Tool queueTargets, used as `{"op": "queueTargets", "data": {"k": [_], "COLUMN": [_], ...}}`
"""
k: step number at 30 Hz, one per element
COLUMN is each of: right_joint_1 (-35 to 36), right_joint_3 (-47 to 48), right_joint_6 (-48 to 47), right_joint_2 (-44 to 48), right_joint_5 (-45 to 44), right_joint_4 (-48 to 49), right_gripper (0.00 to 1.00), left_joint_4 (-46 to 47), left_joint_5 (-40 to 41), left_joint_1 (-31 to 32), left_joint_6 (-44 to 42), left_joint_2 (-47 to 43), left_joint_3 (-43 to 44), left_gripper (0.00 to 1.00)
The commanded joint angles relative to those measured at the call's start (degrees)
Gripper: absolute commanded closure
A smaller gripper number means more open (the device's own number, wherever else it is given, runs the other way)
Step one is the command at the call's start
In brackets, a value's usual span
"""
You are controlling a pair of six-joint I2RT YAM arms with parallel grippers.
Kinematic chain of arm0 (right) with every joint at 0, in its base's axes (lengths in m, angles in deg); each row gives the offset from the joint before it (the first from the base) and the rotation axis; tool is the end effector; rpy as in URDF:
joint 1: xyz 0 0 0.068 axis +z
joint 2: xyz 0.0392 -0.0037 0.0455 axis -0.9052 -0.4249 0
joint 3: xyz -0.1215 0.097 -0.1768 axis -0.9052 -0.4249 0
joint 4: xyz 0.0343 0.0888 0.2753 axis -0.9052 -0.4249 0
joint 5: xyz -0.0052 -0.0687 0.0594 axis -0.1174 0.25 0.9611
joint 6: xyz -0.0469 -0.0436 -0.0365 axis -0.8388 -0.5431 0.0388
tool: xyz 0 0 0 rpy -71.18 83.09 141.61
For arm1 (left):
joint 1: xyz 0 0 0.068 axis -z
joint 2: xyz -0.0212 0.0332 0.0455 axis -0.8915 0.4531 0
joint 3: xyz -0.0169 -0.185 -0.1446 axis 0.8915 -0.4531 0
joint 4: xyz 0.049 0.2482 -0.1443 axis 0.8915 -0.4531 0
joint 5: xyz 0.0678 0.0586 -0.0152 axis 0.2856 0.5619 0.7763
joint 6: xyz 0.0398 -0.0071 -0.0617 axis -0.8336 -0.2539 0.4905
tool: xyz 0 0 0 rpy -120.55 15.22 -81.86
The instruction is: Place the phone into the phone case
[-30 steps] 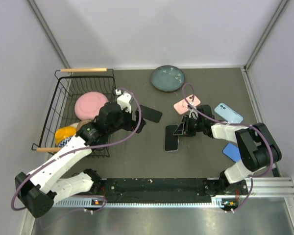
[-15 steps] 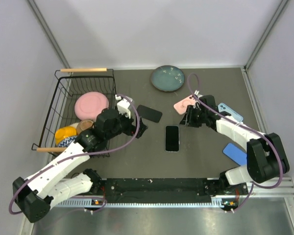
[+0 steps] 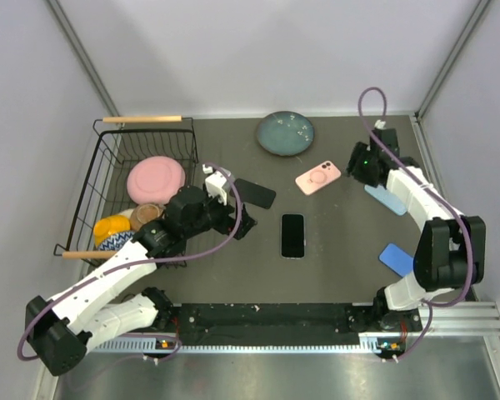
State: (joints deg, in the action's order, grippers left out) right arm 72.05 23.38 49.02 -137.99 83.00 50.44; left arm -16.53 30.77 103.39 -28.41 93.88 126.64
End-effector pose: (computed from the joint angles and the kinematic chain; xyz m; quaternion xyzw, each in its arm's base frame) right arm 0.3704 0.0480 0.1824 0.1540 0.9212 0.1123 0.3392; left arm 0.2190 -0.1973 0.2534 0.2062 0.8060 -0.3167 0.4556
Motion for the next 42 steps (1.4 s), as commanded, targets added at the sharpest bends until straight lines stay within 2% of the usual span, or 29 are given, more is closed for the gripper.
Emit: {"op": "queueTargets", "data": {"k": [1, 5, 9, 12, 15, 18, 23, 42], "right_joint_1": [-4.91, -6.94, -6.94, -9.13, -12.82, -15.19, -18.71, -21.88], "right_joint_3": [8.42, 13.87, 18.71, 19.15, 18.89, 19.68, 21.61, 25.3], "right_joint_6": [0.39, -2.41, -21.16, -28.58, -34.03, -37.82, -41.53, -44.52], "right_joint_2": [-6.09, -11.89, -16.48, -17.71, -18.59, -19.29, -20.53, -30.02], "right_joint_5": [-12.06, -13.21, -14.44, -17.69, -10.33, -8.64, -1.62, 6.13], "right_joint_4": [-5.94, -7.26, -7.61, -7.79, -7.88, -8.05, -8.23, -9.46], "right_gripper": [0.42, 0.43, 0.45, 0.45, 0.46, 0.46, 0.47, 0.5], "left_joint_4": [2.51, 2.52, 1.99, 1.99, 2.16, 2.08, 1.2, 0.84], "left_joint_5": [-1.79, -1.43, -1.44, -2.4, -3.37, -4.69, -4.08, -2.41], "left_joint_1": [0.27, 0.27, 0.27, 0.27, 0.27, 0.27, 0.36, 0.36], "left_joint_6": [0.89, 1.42, 1.51, 2.12, 2.39, 2.74, 2.56, 2.83], "left_joint_2": [-1.96, -3.63, -4.16, -5.04, -5.31, -4.96, -5.22, -3.55], "left_joint_3": [1.67, 1.23, 1.41, 1.14, 0.97, 1.32, 1.15, 1.67], "left_gripper": [0.1, 0.09, 0.09, 0.09, 0.08, 0.08, 0.08, 0.09]}}
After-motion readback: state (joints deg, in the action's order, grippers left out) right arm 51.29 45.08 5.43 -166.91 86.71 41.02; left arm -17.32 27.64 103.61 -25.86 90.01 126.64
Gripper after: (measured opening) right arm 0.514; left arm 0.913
